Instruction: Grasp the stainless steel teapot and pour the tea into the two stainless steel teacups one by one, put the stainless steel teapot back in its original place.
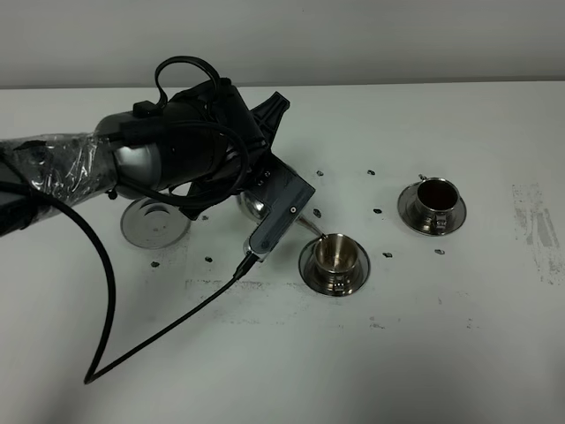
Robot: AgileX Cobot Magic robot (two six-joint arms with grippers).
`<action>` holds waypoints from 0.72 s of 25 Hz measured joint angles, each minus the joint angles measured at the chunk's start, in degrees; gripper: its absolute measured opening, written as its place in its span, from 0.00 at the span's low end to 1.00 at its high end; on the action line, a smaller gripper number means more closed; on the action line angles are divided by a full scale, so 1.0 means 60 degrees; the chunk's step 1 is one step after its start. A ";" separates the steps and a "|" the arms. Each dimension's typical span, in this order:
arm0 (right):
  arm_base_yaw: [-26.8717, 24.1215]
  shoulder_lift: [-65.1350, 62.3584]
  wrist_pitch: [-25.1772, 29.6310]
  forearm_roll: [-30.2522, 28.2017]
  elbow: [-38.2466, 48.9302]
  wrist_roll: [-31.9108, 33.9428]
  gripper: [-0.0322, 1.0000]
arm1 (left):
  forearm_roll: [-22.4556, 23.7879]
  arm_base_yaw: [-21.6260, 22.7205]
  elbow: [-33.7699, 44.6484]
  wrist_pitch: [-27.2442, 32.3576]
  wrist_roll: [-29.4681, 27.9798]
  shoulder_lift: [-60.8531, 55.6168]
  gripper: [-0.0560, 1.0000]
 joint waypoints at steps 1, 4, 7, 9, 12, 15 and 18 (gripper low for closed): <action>0.0000 0.0000 0.0000 0.0000 0.0000 0.0000 0.39 | 0.0107 -0.0020 0.0000 0.0038 0.0000 0.0000 0.22; 0.0000 0.0000 0.0000 0.0000 0.0000 0.0000 0.39 | 0.0330 -0.0101 -0.0009 0.0072 0.0000 0.0007 0.22; 0.0000 0.0000 0.0000 0.0000 0.0000 0.0000 0.39 | 0.0540 -0.0219 -0.0009 0.0082 0.0000 0.0029 0.22; 0.0000 0.0000 0.0000 0.0000 0.0000 0.0000 0.39 | 0.0616 -0.0267 -0.0009 0.0072 0.0000 0.0066 0.22; 0.0000 0.0000 0.0000 0.0000 0.0000 0.0000 0.39 | 0.0728 -0.0367 -0.0009 0.0079 0.0000 0.0099 0.22; 0.0000 0.0000 0.0000 0.0000 0.0000 0.0000 0.39 | 0.0999 -0.0454 -0.0009 0.0079 0.0000 0.0114 0.22; 0.0000 0.0000 0.0000 0.0000 0.0000 0.0000 0.39 | 0.1330 -0.0497 -0.0009 0.0099 -0.0010 0.0133 0.22</action>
